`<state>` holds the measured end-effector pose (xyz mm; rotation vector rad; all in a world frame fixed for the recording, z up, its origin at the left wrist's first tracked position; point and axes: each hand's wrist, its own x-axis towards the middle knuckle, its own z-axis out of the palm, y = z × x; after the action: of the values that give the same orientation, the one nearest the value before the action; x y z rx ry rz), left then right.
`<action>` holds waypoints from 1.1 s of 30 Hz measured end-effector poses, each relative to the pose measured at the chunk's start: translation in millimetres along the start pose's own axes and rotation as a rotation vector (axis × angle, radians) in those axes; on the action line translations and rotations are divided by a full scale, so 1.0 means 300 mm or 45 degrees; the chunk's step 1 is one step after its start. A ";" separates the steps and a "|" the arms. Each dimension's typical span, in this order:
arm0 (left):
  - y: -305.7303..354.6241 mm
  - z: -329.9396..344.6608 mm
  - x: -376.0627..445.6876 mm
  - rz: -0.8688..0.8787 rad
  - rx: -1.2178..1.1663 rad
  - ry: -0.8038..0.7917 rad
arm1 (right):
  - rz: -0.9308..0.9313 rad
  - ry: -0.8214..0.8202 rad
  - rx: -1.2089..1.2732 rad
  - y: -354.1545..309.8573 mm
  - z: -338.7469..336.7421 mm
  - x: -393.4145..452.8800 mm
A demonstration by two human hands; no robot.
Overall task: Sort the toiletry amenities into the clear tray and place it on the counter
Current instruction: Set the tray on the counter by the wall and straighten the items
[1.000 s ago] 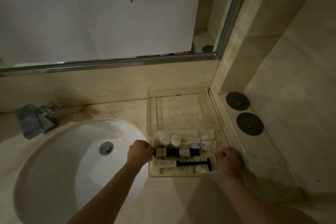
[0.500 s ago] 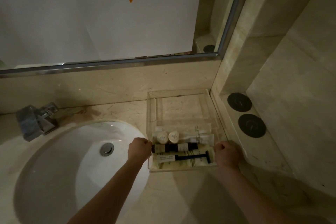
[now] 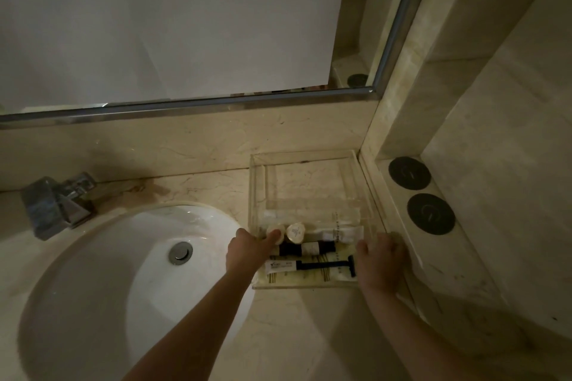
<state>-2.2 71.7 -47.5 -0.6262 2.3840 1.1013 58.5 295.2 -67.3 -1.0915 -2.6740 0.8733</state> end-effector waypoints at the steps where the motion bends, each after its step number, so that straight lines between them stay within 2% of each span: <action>1: -0.008 -0.002 0.003 0.021 0.008 -0.003 | -0.103 0.056 -0.095 -0.006 0.004 -0.015; 4: -0.020 -0.004 0.003 0.060 -0.023 -0.045 | -0.518 0.058 -0.150 -0.060 0.007 -0.054; 8: -0.015 -0.003 -0.027 0.060 -0.053 -0.002 | -0.986 -0.197 -0.122 -0.130 0.044 -0.103; 11: -0.023 0.001 -0.057 0.325 0.080 0.194 | -1.173 -0.275 -0.176 -0.140 0.084 -0.136; 14: -0.019 0.004 -0.081 0.604 0.263 0.300 | -1.236 -0.248 -0.215 -0.127 0.108 -0.141; 17: -0.006 0.017 -0.080 0.718 0.375 0.334 | -1.302 -0.186 -0.211 -0.117 0.105 -0.139; 21: 0.006 0.047 -0.074 0.693 0.293 0.354 | -1.360 -0.184 -0.204 -0.123 0.093 -0.134; 27: -0.033 0.067 -0.061 0.818 0.339 0.481 | -1.387 -0.243 -0.220 -0.127 0.099 -0.129; 30: -0.037 0.066 -0.071 0.857 0.421 0.493 | -1.317 -0.284 -0.212 -0.134 0.107 -0.133; 33: -0.014 0.063 -0.082 0.787 0.481 0.467 | -1.218 -0.324 -0.171 -0.156 0.111 -0.133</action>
<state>23.4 89.3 -47.2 0.0653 3.1141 0.7461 48.7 226.1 -64.9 0.3638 -2.9387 0.6439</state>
